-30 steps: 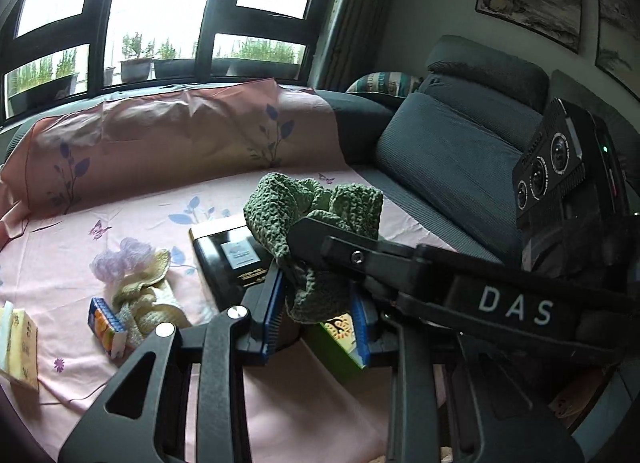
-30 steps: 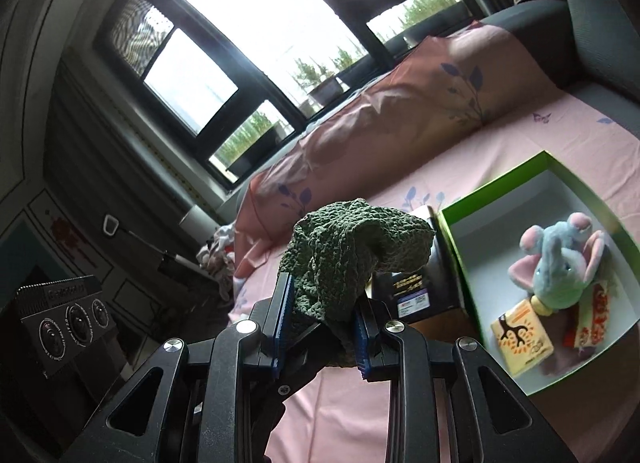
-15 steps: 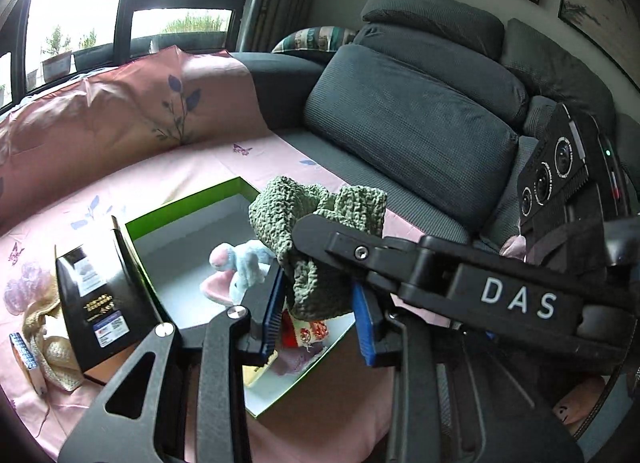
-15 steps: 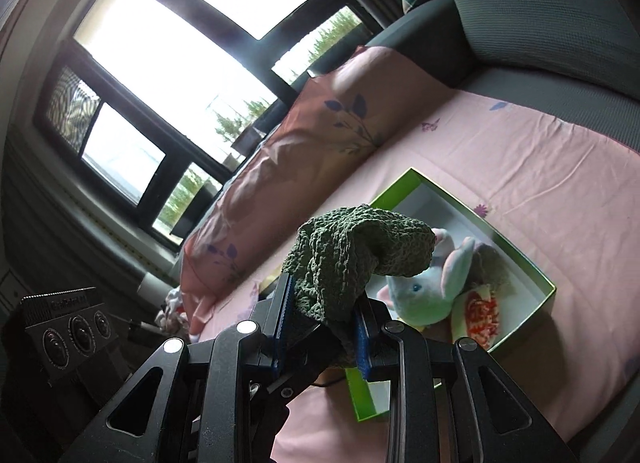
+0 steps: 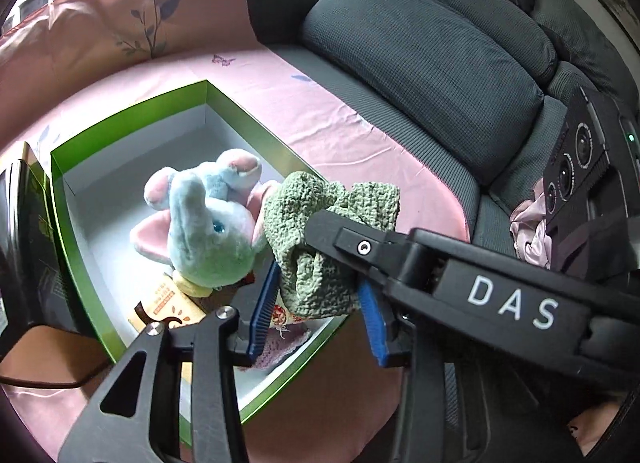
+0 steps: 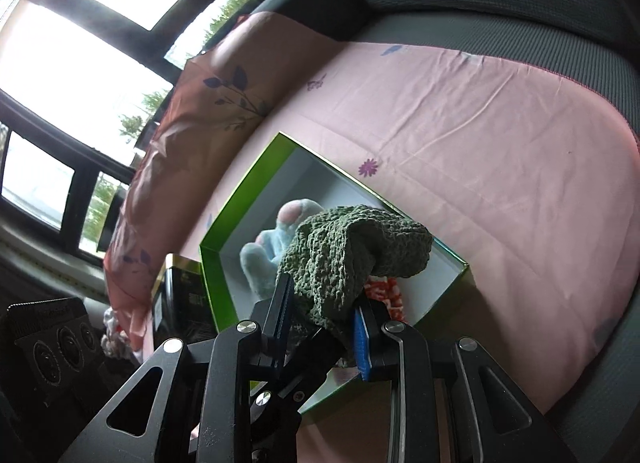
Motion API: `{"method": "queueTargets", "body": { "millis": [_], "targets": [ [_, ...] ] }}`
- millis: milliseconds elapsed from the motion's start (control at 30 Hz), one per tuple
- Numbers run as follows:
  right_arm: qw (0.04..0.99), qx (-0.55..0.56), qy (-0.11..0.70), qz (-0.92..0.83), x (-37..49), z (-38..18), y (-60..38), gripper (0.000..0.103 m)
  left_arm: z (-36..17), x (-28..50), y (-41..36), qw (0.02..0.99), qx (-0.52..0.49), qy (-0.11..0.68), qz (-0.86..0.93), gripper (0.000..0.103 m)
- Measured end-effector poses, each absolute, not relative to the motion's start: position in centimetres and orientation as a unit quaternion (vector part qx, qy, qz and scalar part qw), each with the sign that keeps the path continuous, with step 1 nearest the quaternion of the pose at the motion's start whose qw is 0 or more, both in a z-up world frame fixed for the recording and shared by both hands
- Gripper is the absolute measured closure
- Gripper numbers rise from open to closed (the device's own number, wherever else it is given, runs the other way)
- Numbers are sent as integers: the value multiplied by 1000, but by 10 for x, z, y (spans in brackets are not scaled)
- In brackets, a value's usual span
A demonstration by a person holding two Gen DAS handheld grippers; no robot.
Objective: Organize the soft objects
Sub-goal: 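Lower the scrunchie into the box and open the right tool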
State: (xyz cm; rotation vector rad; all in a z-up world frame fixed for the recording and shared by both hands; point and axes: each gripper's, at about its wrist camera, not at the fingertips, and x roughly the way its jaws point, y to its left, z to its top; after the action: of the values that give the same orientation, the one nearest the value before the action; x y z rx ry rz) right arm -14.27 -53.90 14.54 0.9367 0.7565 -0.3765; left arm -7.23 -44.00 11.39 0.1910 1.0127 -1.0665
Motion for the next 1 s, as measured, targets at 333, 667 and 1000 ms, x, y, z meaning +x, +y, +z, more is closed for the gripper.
{"method": "queueTargets", "body": {
  "millis": [333, 667, 1000],
  "targets": [
    [792, 445, 365, -205, -149, 138, -545, 73, 101, -67, -449, 732, 87, 487, -468, 55],
    [794, 439, 367, -207, -150, 147, -539, 43, 109, -67, -439, 752, 97, 472, -449, 39],
    [814, 421, 346, -198, -152, 166, -526, 34, 138, -78, -410, 787, 108, 420, -438, 27]
  ]
}}
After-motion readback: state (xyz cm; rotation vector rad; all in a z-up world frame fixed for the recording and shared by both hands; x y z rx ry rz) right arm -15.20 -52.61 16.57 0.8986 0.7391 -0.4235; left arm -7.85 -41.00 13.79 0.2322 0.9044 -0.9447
